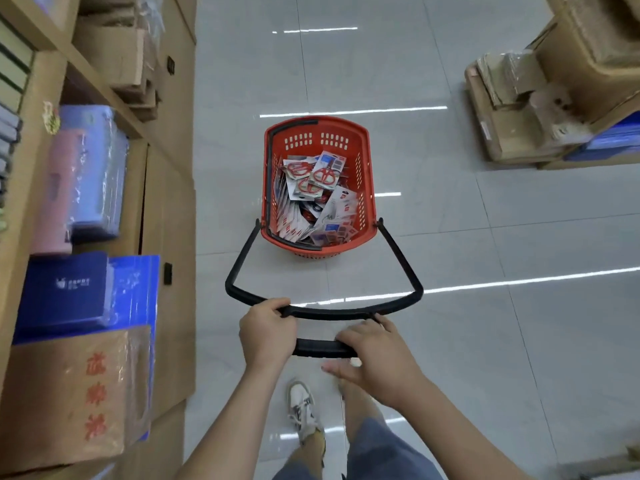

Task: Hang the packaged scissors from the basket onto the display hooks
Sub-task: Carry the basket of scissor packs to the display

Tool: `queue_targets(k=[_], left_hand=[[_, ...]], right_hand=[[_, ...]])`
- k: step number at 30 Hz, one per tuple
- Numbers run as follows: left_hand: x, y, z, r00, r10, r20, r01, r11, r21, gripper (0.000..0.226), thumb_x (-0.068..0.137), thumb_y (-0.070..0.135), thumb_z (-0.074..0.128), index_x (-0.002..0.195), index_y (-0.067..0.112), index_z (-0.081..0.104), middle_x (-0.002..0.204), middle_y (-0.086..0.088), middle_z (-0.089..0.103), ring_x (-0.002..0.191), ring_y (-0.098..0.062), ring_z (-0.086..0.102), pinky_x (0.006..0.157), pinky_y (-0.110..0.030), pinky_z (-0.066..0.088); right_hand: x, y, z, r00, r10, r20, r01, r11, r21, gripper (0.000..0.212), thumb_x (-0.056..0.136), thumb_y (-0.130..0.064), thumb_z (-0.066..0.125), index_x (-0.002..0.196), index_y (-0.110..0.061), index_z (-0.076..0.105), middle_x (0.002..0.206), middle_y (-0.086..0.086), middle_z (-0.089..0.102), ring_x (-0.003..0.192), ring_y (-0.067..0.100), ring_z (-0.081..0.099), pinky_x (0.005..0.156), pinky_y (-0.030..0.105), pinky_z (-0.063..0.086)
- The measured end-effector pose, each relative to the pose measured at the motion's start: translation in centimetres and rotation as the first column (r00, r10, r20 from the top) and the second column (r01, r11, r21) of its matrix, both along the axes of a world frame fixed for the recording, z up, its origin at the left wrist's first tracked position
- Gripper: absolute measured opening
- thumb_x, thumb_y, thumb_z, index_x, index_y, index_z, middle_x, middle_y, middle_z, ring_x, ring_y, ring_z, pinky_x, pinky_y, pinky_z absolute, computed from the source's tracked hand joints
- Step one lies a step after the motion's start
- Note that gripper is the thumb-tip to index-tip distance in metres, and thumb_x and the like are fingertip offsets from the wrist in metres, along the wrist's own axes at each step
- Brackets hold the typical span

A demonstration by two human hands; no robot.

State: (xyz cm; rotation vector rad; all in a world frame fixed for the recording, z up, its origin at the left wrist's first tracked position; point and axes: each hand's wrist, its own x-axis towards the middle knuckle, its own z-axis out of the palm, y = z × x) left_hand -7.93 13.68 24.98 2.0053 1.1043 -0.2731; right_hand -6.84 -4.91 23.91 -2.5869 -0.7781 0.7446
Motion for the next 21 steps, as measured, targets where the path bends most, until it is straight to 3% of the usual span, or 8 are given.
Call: queue_targets(k=[3, 5, 7, 11, 18, 21], left_hand=[[4.7, 1.3, -1.0, 0.998, -0.065, 0.0, 0.065, 0.998, 0.002, 0.033, 0.084, 0.005, 0.061, 0.111, 0.02, 0.074, 0.089, 0.01, 0.062, 0.091, -0.015, 0.06, 0.079, -0.023, 0.042], [8.3, 2.4, -1.7, 0.966, -0.255, -0.035, 0.257, 0.963, 0.083, 0.031, 0.088, 0.012, 0.058, 0.112, 0.023, 0.073, 0.11, 0.007, 0.057, 0.114, -0.019, 0.052, 0.093, -0.027, 0.041], [12.6, 4.0, -1.6, 0.888, -0.454, -0.075, 0.46, 0.882, 0.107, 0.033, 0.093, 0.018, 0.051, 0.118, 0.028, 0.07, 0.128, 0.011, 0.053, 0.13, -0.016, 0.039, 0.109, -0.034, 0.034], [20.7, 7.2, -0.8, 0.746, -0.651, -0.143, 0.662, 0.749, 0.041, 0.037, 0.092, 0.02, 0.044, 0.121, 0.032, 0.065, 0.125, 0.011, 0.062, 0.123, -0.016, 0.049, 0.109, -0.038, 0.033], [33.7, 12.1, -1.6, 0.797, -0.599, -0.075, 0.603, 0.797, 0.038, 0.036, 0.092, 0.016, 0.044, 0.118, 0.026, 0.066, 0.119, 0.005, 0.064, 0.117, -0.019, 0.05, 0.104, -0.036, 0.039], [39.4, 14.1, -2.0, 0.779, -0.625, -0.041, 0.627, 0.777, 0.066, 0.035, 0.09, 0.015, 0.047, 0.116, 0.026, 0.068, 0.114, 0.006, 0.065, 0.114, -0.018, 0.052, 0.104, -0.032, 0.038]], right_hand=[[5.7, 0.8, -1.4, 0.99, 0.023, 0.136, -0.03, 0.998, 0.049, 0.05, 0.082, -0.077, 0.043, 0.069, -0.029, 0.047, 0.064, -0.011, 0.056, 0.066, 0.011, 0.053, 0.091, 0.03, 0.043], [10.3, 1.5, -2.0, 0.963, 0.059, 0.264, -0.085, 0.992, 0.088, 0.052, 0.078, -0.077, 0.048, 0.061, -0.028, 0.042, 0.053, -0.009, 0.053, 0.053, 0.011, 0.041, 0.07, 0.024, 0.04], [15.3, 2.6, -1.9, 0.923, 0.088, 0.374, -0.128, 0.988, 0.082, 0.055, 0.076, -0.077, 0.049, 0.055, -0.027, 0.039, 0.045, -0.008, 0.048, 0.047, 0.011, 0.031, 0.059, 0.023, 0.033], [24.0, 4.6, -2.2, 0.912, 0.138, 0.386, -0.201, 0.971, 0.127, 0.059, 0.078, -0.077, 0.05, 0.054, -0.024, 0.042, 0.044, -0.006, 0.048, 0.042, 0.016, 0.042, 0.059, 0.028, 0.041], [38.6, 9.5, -1.4, 0.87, 0.189, 0.456, -0.274, 0.953, 0.128, 0.056, 0.077, -0.072, 0.059, 0.057, -0.027, 0.032, 0.043, -0.007, 0.045, 0.041, 0.016, 0.044, 0.054, 0.027, 0.041], [43.5, 11.0, -2.0, 0.89, 0.139, 0.434, -0.201, 0.974, 0.1, 0.061, 0.075, -0.081, 0.054, 0.052, -0.026, 0.043, 0.049, -0.011, 0.046, 0.054, 0.013, 0.045, 0.059, 0.029, 0.039]])
